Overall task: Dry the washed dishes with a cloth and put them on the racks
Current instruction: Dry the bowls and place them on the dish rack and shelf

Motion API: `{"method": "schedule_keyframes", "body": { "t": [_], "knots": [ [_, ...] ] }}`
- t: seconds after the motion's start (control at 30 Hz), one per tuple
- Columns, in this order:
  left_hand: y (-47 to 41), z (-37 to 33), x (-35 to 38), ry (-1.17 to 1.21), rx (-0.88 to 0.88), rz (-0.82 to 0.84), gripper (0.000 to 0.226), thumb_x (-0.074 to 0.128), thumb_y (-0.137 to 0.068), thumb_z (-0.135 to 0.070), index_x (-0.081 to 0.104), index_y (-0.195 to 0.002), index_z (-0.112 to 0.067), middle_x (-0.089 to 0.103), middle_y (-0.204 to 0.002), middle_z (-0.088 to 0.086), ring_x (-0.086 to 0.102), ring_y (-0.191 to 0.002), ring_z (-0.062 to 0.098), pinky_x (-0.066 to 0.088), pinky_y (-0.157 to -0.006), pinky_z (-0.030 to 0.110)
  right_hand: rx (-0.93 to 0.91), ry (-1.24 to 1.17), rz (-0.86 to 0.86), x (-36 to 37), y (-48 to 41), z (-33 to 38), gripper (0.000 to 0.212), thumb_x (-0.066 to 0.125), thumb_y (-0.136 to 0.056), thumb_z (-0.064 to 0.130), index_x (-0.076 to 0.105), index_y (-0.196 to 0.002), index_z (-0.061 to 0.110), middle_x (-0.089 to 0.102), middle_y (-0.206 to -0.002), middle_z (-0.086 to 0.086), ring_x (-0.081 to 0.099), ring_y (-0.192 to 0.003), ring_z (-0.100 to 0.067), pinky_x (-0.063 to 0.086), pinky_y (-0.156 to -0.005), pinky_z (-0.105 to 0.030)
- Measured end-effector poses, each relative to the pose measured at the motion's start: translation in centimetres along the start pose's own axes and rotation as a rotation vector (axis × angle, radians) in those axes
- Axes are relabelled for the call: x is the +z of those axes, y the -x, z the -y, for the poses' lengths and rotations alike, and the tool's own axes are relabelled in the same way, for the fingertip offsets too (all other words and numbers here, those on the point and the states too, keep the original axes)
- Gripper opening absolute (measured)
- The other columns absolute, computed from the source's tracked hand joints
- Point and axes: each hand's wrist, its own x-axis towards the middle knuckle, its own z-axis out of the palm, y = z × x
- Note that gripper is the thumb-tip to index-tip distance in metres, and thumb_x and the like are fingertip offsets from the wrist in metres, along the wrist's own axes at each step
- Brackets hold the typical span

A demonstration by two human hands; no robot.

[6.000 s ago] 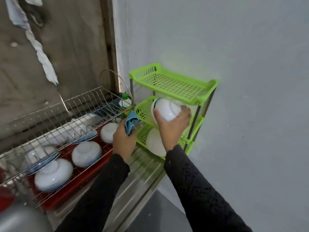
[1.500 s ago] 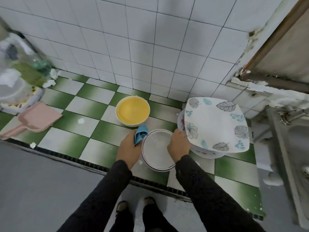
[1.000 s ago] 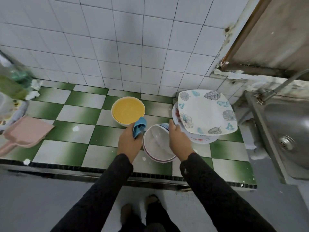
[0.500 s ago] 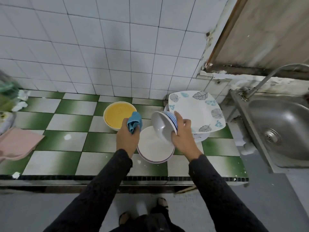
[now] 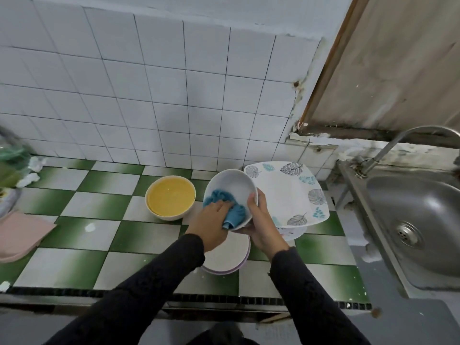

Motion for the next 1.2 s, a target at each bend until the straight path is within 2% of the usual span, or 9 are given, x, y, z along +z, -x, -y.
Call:
{"method": "schedule_keyframes", "body": {
  "t": [0.13, 0.27, 0.37, 0.53, 0.67, 0.77, 0.9, 1.03, 1.2],
  "knots": [
    [-0.4, -2.5, -0.9, 0.341, -0.030, 0.137, 0.029, 0.042, -0.104, -0.028, 0.053, -0.131, -0.028, 0.064, -0.124, -0.002, 0.060, -0.107, 0.015, 0.047, -0.101, 0.030, 0.051, -0.244, 0.013, 0.0, -0.6, -0.7, 0.064, 0.053, -0.088, 0.058, 0.037, -0.146, 0.034, 0.054, -0.139, -0.015, 0.061, -0.122, -0.037, 0.058, -0.087, -0.059],
    [-0.7, -3.0, -1.2, 0.653, -0.015, 0.160, 0.025, 0.043, -0.104, -0.034, 0.046, -0.129, -0.040, 0.061, -0.123, -0.008, 0.058, -0.112, 0.009, 0.043, -0.103, 0.028, 0.108, -0.397, -0.064, 0.3, -2.0, -0.4, 0.095, 0.071, -0.071, 0.077, 0.045, -0.147, 0.026, 0.058, -0.138, -0.021, 0.062, -0.121, -0.041, 0.054, -0.092, -0.061],
    [-0.5, -2.4, -1.3, 0.535, 0.021, 0.224, 0.030, 0.040, -0.104, -0.041, 0.046, -0.133, -0.036, 0.061, -0.126, -0.008, 0.057, -0.110, 0.007, 0.043, -0.101, 0.027, 0.147, -0.390, -0.060, 0.0, -2.8, -0.6, 0.107, 0.079, -0.062, 0.077, 0.046, -0.147, 0.019, 0.060, -0.137, -0.022, 0.062, -0.121, -0.042, 0.050, -0.099, -0.064],
    [-1.1, -0.3, -3.7, -0.052, 0.114, 0.286, 0.039, 0.040, -0.102, -0.044, 0.048, -0.137, -0.030, 0.058, -0.135, -0.006, 0.056, -0.115, 0.013, 0.045, -0.105, 0.033, 0.205, -0.477, 0.014, -0.2, -2.4, -0.9, 0.071, 0.057, -0.084, 0.073, 0.052, -0.138, 0.026, 0.068, -0.126, -0.020, 0.069, -0.111, -0.040, 0.053, -0.095, -0.062],
    [-3.0, 0.9, -4.4, -0.536, 0.099, 0.247, 0.068, 0.040, -0.101, -0.041, 0.012, -0.157, -0.015, 0.012, -0.165, 0.003, 0.010, -0.152, 0.018, 0.007, -0.124, 0.035, 0.126, -0.439, 0.067, 0.6, -1.8, -1.1, 0.055, 0.047, -0.095, 0.062, 0.046, -0.142, 0.034, 0.064, -0.133, -0.016, 0.065, -0.117, -0.040, 0.050, -0.093, -0.069],
    [-3.8, 0.6, -3.8, -0.476, 0.062, 0.226, 0.076, 0.039, -0.101, -0.043, -0.003, -0.157, -0.014, -0.004, -0.166, 0.003, -0.005, -0.152, 0.018, -0.004, -0.123, 0.034, 0.065, -0.421, 0.078, 0.9, -1.6, -0.6, 0.046, 0.044, -0.097, 0.060, 0.047, -0.138, 0.040, 0.061, -0.136, -0.012, 0.062, -0.122, -0.038, 0.050, -0.093, -0.069],
    [-3.8, -0.7, -2.4, -0.007, 0.094, 0.270, 0.068, 0.034, -0.105, -0.034, -0.006, -0.157, -0.018, -0.010, -0.165, 0.004, -0.012, -0.151, 0.020, -0.010, -0.119, 0.032, -0.013, -0.285, 0.080, 0.8, -1.5, 0.2, 0.048, 0.047, -0.093, 0.061, 0.042, -0.139, 0.049, 0.056, -0.141, -0.004, 0.062, -0.122, -0.031, 0.054, -0.089, -0.067],
    [-1.4, -2.2, -2.4, 0.562, -0.010, 0.344, 0.052, 0.037, -0.106, -0.037, 0.019, -0.154, -0.033, 0.033, -0.157, -0.003, 0.035, -0.141, 0.016, 0.025, -0.120, 0.038, 0.015, -0.207, 0.075, 0.2, -1.9, 0.5, 0.069, 0.046, -0.089, 0.068, 0.041, -0.147, 0.031, 0.063, -0.134, -0.014, 0.069, -0.113, -0.034, 0.058, -0.088, -0.058],
    [-0.6, -0.1, -5.0, 0.054, 0.075, 0.354, 0.038, 0.037, -0.103, -0.045, 0.045, -0.138, -0.033, 0.061, -0.130, -0.005, 0.057, -0.107, 0.013, 0.047, -0.097, 0.029, 0.078, -0.227, 0.080, 0.1, -2.2, 0.2, 0.077, 0.049, -0.087, 0.075, 0.044, -0.146, 0.026, 0.061, -0.135, -0.021, 0.066, -0.116, -0.041, 0.055, -0.089, -0.064]
  ]
}}
